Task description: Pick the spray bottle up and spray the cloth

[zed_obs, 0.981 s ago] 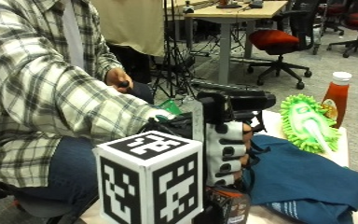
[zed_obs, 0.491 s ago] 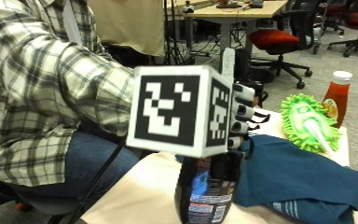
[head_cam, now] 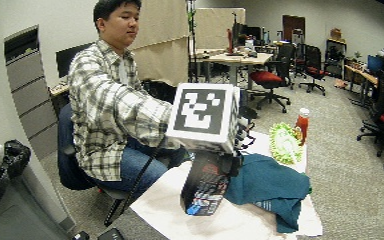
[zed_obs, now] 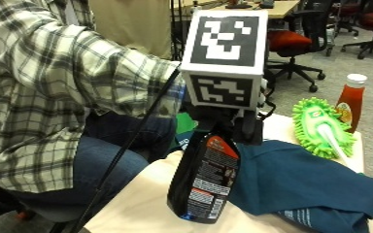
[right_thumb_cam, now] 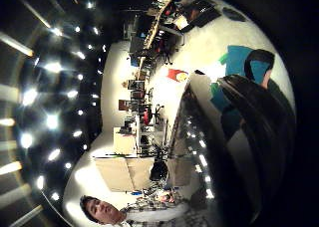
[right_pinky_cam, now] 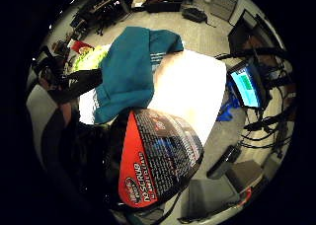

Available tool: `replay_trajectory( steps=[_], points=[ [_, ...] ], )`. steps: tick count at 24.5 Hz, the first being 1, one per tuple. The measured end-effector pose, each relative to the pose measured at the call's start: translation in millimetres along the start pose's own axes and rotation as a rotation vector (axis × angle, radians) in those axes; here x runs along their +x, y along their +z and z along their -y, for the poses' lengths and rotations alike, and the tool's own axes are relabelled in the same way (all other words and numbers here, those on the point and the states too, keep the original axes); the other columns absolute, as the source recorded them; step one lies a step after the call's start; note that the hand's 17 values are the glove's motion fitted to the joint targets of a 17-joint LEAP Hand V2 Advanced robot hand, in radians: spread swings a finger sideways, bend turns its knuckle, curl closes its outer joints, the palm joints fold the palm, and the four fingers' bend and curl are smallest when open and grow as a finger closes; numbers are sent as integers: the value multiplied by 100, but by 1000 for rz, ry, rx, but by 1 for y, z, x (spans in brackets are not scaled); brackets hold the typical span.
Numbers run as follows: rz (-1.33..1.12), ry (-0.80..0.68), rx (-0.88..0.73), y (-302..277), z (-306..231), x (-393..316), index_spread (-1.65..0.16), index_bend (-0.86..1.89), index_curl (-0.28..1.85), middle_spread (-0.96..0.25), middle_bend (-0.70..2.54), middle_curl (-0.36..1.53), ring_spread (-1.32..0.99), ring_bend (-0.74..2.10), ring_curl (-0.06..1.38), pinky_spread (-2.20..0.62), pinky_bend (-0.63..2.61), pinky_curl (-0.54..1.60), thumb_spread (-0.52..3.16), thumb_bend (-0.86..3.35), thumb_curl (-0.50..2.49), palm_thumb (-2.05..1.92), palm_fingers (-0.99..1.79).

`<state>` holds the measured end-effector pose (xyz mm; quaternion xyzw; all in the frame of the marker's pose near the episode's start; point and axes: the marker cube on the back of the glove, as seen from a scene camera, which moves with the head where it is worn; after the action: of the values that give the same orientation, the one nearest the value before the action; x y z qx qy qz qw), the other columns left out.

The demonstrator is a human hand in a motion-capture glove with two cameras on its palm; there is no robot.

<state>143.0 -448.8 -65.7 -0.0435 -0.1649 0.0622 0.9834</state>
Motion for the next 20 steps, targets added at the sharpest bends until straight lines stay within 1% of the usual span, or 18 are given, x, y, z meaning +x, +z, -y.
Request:
replay_trajectory(
  steps=[9,20],
  points=[
    [-370,-46,-160,38,0,-22,-20,39,58,-15,65,54,-22,61,49,-16,37,41,15,-3,74,105,133],
    [-666,-48,-316,78,-5,-26,-20,37,58,-15,64,54,-21,65,49,-16,36,41,15,-3,75,104,135]
  ],
)
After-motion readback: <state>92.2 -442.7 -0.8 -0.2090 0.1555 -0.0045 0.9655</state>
